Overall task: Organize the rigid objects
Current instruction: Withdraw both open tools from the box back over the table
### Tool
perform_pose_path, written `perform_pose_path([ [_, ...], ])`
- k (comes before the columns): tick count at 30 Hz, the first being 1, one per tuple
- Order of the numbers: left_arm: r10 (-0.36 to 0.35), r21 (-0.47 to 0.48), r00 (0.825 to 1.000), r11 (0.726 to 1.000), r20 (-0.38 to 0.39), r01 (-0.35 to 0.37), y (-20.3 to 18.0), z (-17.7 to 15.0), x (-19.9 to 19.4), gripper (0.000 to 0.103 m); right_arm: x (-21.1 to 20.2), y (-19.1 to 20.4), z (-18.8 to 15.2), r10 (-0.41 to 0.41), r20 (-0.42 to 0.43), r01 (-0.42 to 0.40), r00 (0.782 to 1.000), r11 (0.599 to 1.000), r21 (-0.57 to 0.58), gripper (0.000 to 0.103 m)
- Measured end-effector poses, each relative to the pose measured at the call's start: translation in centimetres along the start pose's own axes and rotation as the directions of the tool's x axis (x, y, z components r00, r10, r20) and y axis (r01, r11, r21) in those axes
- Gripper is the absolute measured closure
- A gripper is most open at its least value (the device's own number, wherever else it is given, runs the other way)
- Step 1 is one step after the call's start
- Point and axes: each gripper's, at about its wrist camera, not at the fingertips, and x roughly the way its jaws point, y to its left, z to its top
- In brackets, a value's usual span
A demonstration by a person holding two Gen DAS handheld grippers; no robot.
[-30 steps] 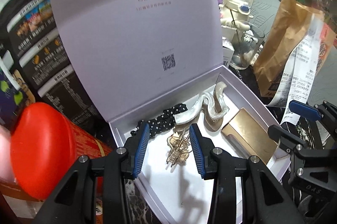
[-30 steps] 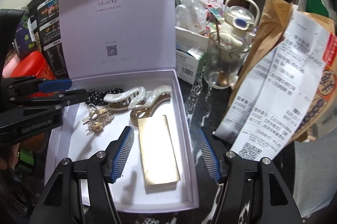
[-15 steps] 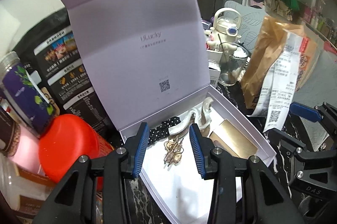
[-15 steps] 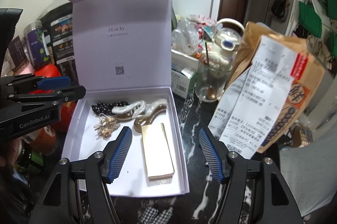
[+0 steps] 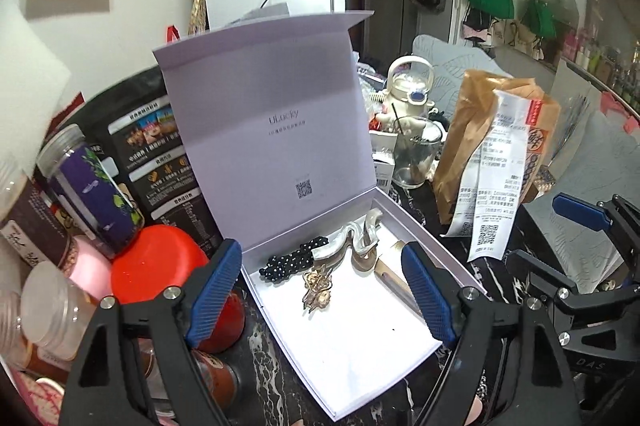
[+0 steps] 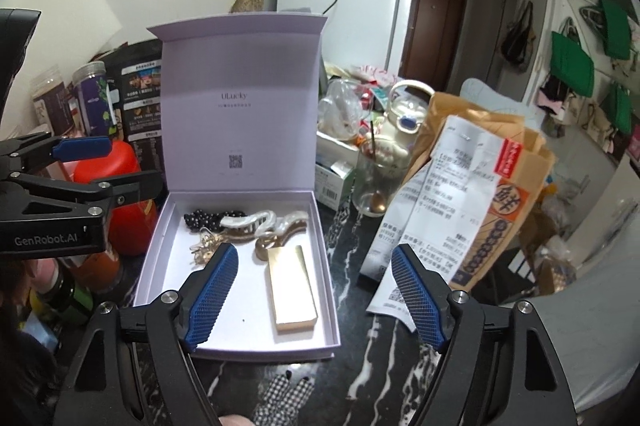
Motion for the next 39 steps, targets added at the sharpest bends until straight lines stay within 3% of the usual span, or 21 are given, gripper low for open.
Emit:
perform_pose_path([
  [5, 0.013, 0.004, 1.0, 1.0, 0.029, -0.013, -0.4, -0.1, -1.8, 0.02, -1.8, -0.3, -0.2, -0.008, 0.032, 0.008, 0.999, 1.0, 0.02, 0.019],
  [7, 0.012, -0.002, 0.999, 1.0, 0.038, -0.012, -0.5, -0.2, -2.2, 0.0, -2.5, -0.5, -0.2, -0.009, 0.046, 0.008, 0.999, 1.0, 0.027, 0.017],
  [13, 0.018, 0.009, 0.998, 1.0, 0.059, -0.019, -0.9, -0.8, -3.7, 0.0, -4.4, -0.6, -0.8, -0.02, 0.073, 0.018, 0.997, 0.999, 0.033, 0.013],
  [39, -0.037, 0.073, 0.999, 0.997, 0.036, 0.034, -3.3, -7.0, -7.7, 0.0, -10.0, 0.9, -6.3, -0.018, 0.086, 0.013, 0.996, 0.998, 0.062, 0.012],
])
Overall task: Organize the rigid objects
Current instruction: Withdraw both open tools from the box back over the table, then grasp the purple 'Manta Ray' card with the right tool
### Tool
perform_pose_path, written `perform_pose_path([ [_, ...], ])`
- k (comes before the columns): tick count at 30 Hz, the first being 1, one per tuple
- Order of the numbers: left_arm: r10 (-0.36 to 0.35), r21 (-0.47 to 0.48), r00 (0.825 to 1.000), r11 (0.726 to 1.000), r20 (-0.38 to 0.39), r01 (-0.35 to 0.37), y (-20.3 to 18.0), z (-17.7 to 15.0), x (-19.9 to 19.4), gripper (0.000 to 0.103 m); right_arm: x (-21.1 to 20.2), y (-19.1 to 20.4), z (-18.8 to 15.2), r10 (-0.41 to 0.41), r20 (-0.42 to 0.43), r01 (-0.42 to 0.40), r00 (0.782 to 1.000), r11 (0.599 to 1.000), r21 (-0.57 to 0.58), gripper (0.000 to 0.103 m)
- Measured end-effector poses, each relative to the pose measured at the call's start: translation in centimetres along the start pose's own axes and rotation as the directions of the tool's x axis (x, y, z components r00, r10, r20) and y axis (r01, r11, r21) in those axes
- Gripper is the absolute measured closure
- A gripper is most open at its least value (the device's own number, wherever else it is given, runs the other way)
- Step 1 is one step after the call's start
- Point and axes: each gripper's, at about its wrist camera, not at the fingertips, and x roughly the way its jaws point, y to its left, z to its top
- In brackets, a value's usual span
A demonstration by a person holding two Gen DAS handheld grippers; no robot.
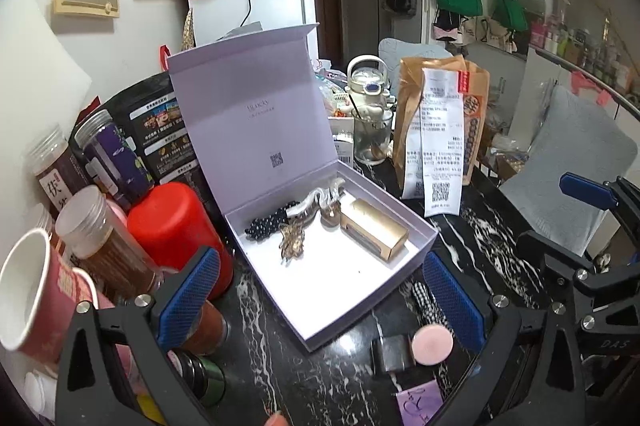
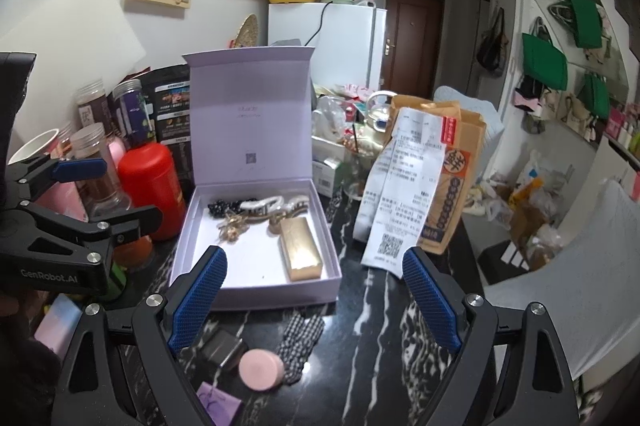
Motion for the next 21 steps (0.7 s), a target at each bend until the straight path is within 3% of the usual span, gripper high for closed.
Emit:
perform_pose_path([
  [21, -0.032, 0.009, 0.996, 0.999, -0.082, 0.032, -0.8, -6.2, -0.8, 0.0, -2.2, 2.3, -6.5, 0.015, -0.044, -0.012, 0.999, 0.998, 0.056, 0.012],
])
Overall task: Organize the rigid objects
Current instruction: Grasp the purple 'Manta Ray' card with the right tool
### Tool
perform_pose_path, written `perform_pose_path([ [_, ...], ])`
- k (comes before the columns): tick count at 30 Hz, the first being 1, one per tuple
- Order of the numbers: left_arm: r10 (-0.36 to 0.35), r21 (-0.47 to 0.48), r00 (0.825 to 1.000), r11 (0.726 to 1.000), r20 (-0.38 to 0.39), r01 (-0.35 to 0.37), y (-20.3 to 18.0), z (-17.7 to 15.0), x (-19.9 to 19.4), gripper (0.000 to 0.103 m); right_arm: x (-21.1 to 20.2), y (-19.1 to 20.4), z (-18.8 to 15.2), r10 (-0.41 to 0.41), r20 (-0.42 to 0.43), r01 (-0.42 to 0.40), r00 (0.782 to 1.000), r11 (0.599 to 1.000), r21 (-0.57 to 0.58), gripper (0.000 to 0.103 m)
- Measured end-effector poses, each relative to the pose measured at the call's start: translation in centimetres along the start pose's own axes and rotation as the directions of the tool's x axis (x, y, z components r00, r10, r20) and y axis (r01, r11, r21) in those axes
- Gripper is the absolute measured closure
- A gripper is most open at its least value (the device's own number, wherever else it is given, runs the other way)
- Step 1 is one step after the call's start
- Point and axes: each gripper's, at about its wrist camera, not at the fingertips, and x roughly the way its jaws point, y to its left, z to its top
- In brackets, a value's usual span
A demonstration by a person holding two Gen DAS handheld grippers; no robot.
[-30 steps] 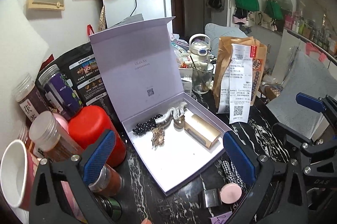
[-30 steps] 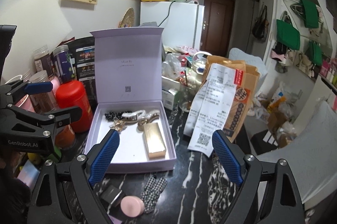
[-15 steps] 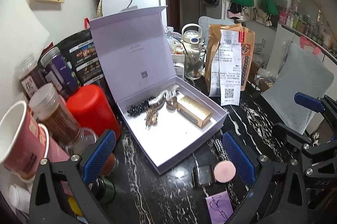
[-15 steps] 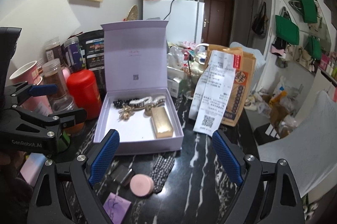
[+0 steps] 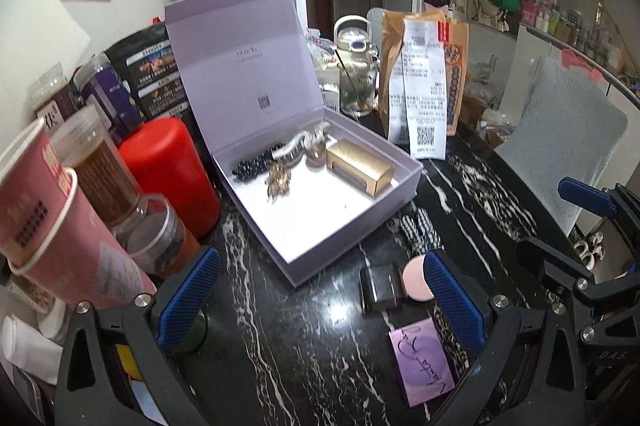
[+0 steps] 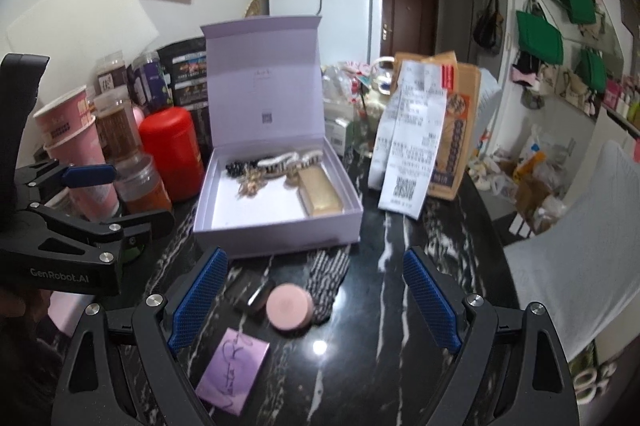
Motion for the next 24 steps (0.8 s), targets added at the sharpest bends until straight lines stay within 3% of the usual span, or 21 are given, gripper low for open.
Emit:
perform_pose_path([
  [9, -0.026, 0.004, 0.998, 1.0, -0.051, 0.026, 0.0, -2.7, 1.4, 0.0, 0.9, 0.1, -3.3, -0.004, -0.05, 0.006, 0.999, 0.999, 0.054, 0.012],
  [24, -0.052, -0.027, 0.987, 0.998, -0.154, 0.048, 1.5, -5.7, 4.8, 0.0, 4.3, 1.1, -7.3, 0.088, -0.155, -0.068, 0.984, 0.989, 0.133, 0.012],
])
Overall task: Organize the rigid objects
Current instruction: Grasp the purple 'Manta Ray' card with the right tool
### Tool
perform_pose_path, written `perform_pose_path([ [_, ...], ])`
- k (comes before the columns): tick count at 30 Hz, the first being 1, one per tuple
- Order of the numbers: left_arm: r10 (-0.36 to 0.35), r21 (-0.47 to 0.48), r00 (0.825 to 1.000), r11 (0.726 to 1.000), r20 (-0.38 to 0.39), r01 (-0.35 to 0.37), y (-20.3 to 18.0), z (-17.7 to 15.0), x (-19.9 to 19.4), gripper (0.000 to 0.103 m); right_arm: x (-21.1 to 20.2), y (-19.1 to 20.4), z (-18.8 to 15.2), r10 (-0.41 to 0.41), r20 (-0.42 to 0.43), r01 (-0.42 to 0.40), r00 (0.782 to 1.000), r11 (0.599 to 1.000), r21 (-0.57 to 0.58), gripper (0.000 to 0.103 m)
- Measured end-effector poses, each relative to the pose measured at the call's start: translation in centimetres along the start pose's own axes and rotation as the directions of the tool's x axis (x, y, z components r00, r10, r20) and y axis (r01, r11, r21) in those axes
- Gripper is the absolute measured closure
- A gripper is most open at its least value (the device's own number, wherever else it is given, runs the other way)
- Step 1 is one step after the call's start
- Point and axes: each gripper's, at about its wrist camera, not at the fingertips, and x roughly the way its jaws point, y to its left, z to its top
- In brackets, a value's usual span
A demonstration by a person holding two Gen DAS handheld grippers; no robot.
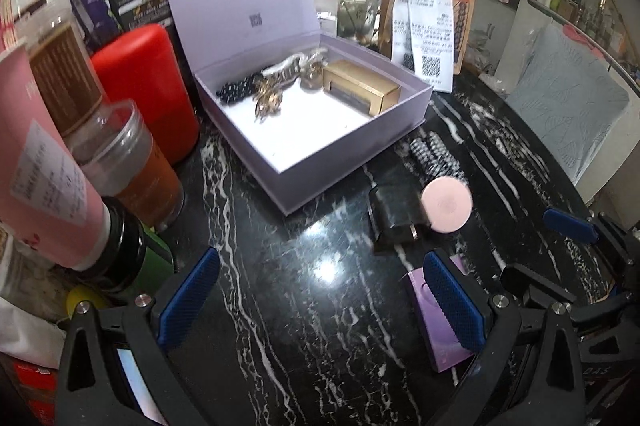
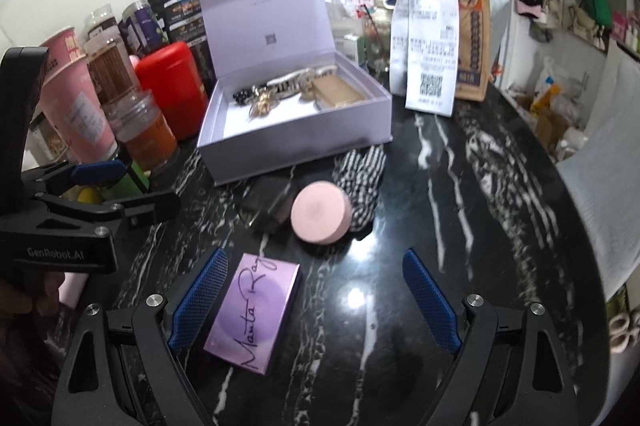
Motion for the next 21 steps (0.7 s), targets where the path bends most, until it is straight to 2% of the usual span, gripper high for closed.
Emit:
perform_pose_path([
  [5, 0.012, -0.02, 1.0, 1.0, -0.021, -0.013, 1.2, -0.6, 0.8, 0.0, 1.5, 0.3, -1.0, 0.008, -0.034, -0.008, 0.999, 1.0, 0.027, 0.013],
  [14, 0.009, -0.016, 0.998, 1.0, -0.062, -0.01, 2.3, -1.6, 2.3, 0.0, 3.8, 2.9, -2.0, 0.035, -0.107, -0.039, 0.994, 0.999, -0.034, 0.013],
  [21, 0.005, -0.022, 0.999, 1.0, -0.053, -0.006, 3.0, -1.1, 2.8, 0.0, 5.2, 4.7, -2.4, -0.021, -0.141, 0.004, 0.99, 0.993, -0.117, 0.029],
])
